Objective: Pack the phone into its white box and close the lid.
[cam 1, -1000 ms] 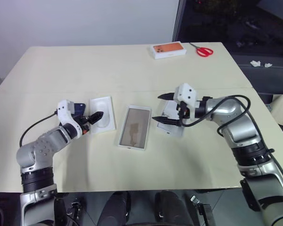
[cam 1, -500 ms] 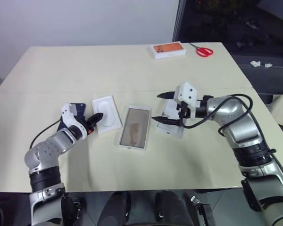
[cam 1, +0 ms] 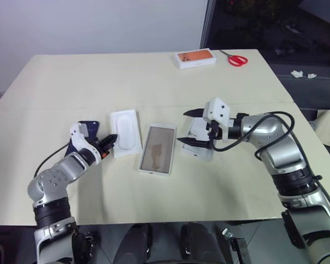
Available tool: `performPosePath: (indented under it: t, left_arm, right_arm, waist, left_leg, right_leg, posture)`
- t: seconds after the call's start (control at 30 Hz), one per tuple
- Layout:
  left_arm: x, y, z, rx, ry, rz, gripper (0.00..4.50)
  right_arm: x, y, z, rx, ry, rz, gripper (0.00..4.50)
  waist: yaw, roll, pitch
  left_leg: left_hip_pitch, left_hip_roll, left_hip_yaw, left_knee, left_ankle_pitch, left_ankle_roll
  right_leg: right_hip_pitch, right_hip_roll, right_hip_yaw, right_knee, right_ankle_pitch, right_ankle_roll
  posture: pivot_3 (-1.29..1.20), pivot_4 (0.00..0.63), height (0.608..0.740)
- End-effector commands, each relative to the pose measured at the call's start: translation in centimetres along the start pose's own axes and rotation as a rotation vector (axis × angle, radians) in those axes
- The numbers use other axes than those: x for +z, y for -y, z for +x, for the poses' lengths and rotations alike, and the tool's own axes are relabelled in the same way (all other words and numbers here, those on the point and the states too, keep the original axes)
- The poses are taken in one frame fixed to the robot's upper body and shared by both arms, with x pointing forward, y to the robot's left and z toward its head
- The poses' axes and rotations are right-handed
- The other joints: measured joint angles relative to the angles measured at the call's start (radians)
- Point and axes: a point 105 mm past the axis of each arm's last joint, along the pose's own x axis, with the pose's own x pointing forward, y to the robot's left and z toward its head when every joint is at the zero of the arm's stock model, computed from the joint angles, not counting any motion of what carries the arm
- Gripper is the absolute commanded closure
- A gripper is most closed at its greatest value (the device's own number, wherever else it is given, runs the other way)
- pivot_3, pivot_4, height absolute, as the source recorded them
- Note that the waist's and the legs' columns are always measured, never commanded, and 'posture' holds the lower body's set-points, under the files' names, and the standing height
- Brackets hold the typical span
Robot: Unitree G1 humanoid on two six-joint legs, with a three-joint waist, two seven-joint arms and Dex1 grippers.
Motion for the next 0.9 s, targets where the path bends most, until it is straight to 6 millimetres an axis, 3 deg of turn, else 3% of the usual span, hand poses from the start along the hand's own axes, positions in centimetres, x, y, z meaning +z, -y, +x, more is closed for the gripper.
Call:
performPosePath:
  t: [0.03, 0.13, 0.33, 0.53, 0.9]
  left_arm:
    - [0.4, 0.0, -0.7, -0.038, 0.022, -0.082, 4.45]
    - [1.0, 0.3, -1.1, -0.063, 0.039, -0.13, 4.45]
    - [2.4, 1.5, -2.9, -0.115, -0.005, -0.103, 4.45]
    - [3.1, 2.0, -3.9, -0.094, -0.046, 0.023, 4.45]
    - [3.3, 3.9, -3.7, -0.162, -0.083, 0.1, 4.45]
  right_arm:
    - [1.5, 0.2, -0.6, -0.018, 0.047, -0.051, 0.0]
    - [1.6, -0.3, -0.7, 0.01, 0.069, -0.007, 0.0]
    - [1.8, -4.0, -0.9, 0.183, 0.089, 0.115, 0.0]
    - [1.6, -5.9, 0.9, 0.234, 0.088, 0.097, 0.0]
    - [-1.6, -9.0, 4.6, 0.349, 0.026, 0.021, 0.0]
  waist:
    - [0.0, 0.0, 0.0]
    - [0.0, 0.0, 0.0]
    - [0.0, -0.001, 0.001]
    - [0.0, -0.001, 0.0]
    - [0.0, -0.002, 0.0]
  left_leg:
    - [0.0, 0.0, 0.0, 0.0, 0.0, 0.0]
    - [0.0, 0.0, 0.0, 0.0, 0.0, 0.0]
    - [-0.001, 0.0, -0.001, 0.0, 0.0, 0.0]
    - [0.0, 0.0, -0.001, 0.0, 0.0, 0.0]
    - [-0.001, 0.0, -0.001, 0.0, 0.001, -0.002]
  right_leg:
    - [0.0, 0.0, 0.0, 0.0, 0.0, 0.0]
    - [0.0, 0.0, 0.0, 0.0, 0.0, 0.0]
    - [0.0, 0.0, 0.0, 0.0, 0.0, 0.0]
    - [-0.001, 0.0, 0.0, 0.0, 0.0, 0.0]
    - [-0.001, 0.0, 0.0, 0.0, 0.0, 0.0]
  posture:
    - [0.0, 0.15, 0.74]
    - [0.0, 0.15, 0.74]
    - [0.0, 0.15, 0.74]
    - [0.0, 0.15, 0.74]
    - [0.0, 0.15, 0.74]
